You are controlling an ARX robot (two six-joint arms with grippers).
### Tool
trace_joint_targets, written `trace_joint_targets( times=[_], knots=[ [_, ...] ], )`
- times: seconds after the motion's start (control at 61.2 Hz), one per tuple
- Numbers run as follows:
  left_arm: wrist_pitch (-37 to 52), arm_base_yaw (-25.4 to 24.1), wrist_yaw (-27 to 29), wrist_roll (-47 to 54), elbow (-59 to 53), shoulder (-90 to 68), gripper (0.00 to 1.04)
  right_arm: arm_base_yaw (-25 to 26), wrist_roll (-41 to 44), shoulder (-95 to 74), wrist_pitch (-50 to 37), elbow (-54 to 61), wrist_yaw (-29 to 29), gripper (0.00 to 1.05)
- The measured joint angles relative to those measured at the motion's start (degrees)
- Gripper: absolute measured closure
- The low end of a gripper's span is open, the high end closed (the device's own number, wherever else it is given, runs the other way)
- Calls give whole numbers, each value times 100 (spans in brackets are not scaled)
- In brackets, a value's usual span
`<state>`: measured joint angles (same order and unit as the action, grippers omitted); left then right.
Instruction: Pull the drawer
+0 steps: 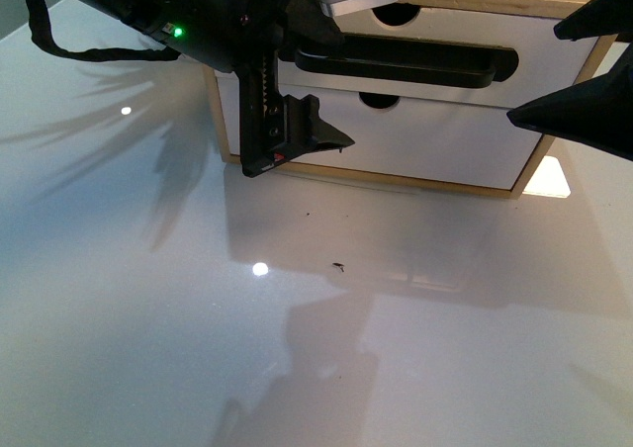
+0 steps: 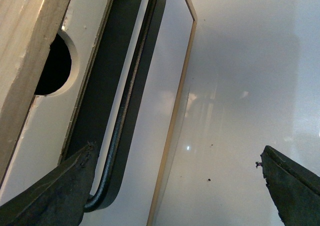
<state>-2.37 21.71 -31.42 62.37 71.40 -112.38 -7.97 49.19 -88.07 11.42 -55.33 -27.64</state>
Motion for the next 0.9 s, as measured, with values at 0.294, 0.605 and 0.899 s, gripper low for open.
trace_joint_targets(
  times=[0.294, 0.605, 0.899],
  knots=[
    [-87, -15, 175, 249, 216, -321, 7, -4, 13, -118, 42, -70, -107, 9],
    [-247, -101, -31, 271, 332, -407, 7, -111, 7, -605, -245, -330, -168, 9],
    [-212, -149, -101, 273, 337, -431, 7, -184, -133, -1139, -549, -601, -249, 9]
  ],
)
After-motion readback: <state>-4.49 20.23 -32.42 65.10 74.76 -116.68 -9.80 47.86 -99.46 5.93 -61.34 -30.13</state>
